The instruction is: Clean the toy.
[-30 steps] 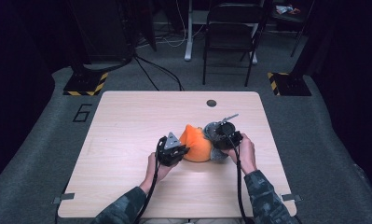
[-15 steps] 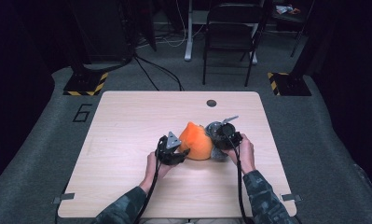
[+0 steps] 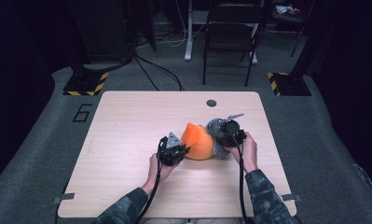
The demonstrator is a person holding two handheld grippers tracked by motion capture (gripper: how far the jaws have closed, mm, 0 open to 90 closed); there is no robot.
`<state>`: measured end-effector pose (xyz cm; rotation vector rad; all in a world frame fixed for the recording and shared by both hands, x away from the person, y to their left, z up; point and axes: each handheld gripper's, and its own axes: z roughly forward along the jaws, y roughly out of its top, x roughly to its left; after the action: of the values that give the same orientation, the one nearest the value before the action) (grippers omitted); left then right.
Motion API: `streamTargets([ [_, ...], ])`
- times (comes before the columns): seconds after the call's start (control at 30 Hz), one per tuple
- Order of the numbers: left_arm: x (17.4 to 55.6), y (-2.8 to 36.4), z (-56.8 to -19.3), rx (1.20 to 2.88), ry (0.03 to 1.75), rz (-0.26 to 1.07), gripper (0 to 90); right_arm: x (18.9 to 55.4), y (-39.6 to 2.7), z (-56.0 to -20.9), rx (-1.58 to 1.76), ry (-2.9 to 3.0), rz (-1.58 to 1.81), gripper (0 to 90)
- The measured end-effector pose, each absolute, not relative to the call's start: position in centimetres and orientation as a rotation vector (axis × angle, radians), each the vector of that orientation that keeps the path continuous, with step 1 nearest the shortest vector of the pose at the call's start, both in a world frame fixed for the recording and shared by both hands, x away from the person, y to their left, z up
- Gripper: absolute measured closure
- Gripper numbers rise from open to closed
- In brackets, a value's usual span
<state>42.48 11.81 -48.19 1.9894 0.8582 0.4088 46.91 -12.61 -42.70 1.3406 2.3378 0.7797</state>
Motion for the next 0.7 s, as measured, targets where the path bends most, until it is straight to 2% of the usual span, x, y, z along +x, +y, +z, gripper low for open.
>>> streamTargets([
  [0.33,41.7,10.8,-48.1,2.011,0.804,0.410,79.8,44.6,-9.6,-39.6,1.209,2.325,0.977,69.9],
  [0.5,41.7,10.8,-48.2,2.020,0.798,0.409,79.8,44.3,-7.8,-40.3,1.162,2.347,0.928,69.7],
  [0.7,41.8,10.9,-48.3,2.019,0.794,0.409,79.8,44.8,-8.5,-40.8,1.180,2.344,0.902,69.7],
])
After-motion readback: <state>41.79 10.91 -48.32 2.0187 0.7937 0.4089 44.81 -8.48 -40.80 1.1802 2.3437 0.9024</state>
